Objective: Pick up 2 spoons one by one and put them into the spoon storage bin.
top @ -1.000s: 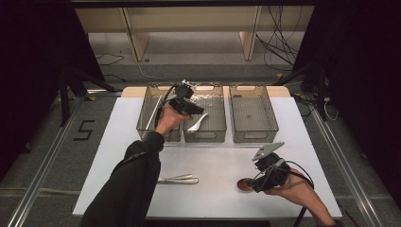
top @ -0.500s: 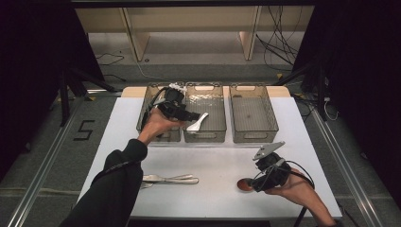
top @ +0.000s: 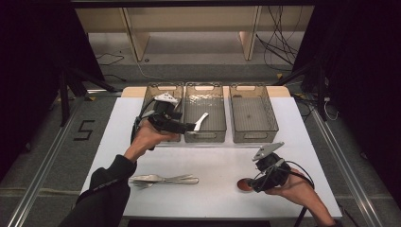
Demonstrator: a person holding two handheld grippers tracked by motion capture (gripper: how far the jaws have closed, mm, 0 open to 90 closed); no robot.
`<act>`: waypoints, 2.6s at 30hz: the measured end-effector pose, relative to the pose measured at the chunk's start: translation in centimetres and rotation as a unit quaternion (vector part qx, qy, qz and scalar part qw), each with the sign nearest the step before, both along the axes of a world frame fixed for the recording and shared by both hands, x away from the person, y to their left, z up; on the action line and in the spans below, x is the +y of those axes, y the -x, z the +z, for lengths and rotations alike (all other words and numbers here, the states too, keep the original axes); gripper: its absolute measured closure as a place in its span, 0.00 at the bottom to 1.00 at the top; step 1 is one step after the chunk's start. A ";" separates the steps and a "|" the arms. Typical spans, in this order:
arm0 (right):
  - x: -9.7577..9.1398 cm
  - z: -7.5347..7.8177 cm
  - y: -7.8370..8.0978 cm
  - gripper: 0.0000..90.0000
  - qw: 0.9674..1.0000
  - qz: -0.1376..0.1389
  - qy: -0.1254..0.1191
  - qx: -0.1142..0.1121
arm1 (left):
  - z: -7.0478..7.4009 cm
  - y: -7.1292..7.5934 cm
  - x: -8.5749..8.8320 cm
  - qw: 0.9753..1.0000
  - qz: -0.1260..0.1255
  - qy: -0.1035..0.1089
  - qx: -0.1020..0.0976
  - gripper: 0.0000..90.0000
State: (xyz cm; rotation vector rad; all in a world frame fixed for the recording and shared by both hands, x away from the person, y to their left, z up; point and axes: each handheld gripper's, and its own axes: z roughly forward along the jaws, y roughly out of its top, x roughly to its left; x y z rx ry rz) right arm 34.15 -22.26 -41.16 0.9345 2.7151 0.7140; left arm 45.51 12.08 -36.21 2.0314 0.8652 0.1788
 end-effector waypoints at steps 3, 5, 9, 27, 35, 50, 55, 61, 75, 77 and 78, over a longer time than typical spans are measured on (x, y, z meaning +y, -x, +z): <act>0.0 -0.1 -0.1 0.30 1.000 -0.001 0.000 0.002 | -0.3 1.1 0.7 1.000 -0.001 0.006 -0.007 0.23; -0.1 -0.1 -0.1 0.30 1.000 -0.002 0.002 0.003 | -0.5 1.6 1.1 1.000 -0.002 0.001 -0.005 0.23; -0.1 -0.1 -0.1 0.30 1.000 -0.002 0.002 0.002 | -0.8 2.4 1.6 1.000 -0.007 0.001 -0.005 0.23; -0.8 -0.6 -0.5 0.33 0.999 0.006 0.031 0.010 | -2.4 5.6 3.8 0.999 -0.022 -0.014 -0.019 0.22; -1.6 -1.8 -1.1 0.34 0.997 0.005 0.069 0.038 | -3.2 6.8 4.9 1.000 -0.024 -0.004 -0.015 0.21; -2.1 -3.5 -1.7 0.41 0.990 0.015 0.120 0.067 | -3.7 9.0 5.9 0.999 -0.030 0.012 -0.042 0.20; -1.9 -3.8 -1.9 0.47 0.989 0.028 0.127 0.073 | -4.2 9.4 6.2 0.999 -0.025 0.014 -0.040 0.20; -1.9 -4.2 -2.3 0.53 0.987 0.037 0.129 0.088 | -4.4 9.8 6.8 0.999 -0.020 0.012 -0.037 0.20; -1.6 -4.1 -2.5 0.81 0.983 0.049 0.146 0.098 | -4.8 9.9 6.7 0.999 -0.021 0.007 -0.031 0.20; -1.4 -4.1 -2.4 0.86 0.983 0.055 0.146 0.100 | -4.8 9.9 6.8 0.999 -0.021 0.006 -0.030 0.20; -1.4 -4.1 -2.4 0.88 0.983 0.057 0.147 0.099 | -4.9 9.9 6.8 0.999 -0.021 0.005 -0.030 0.20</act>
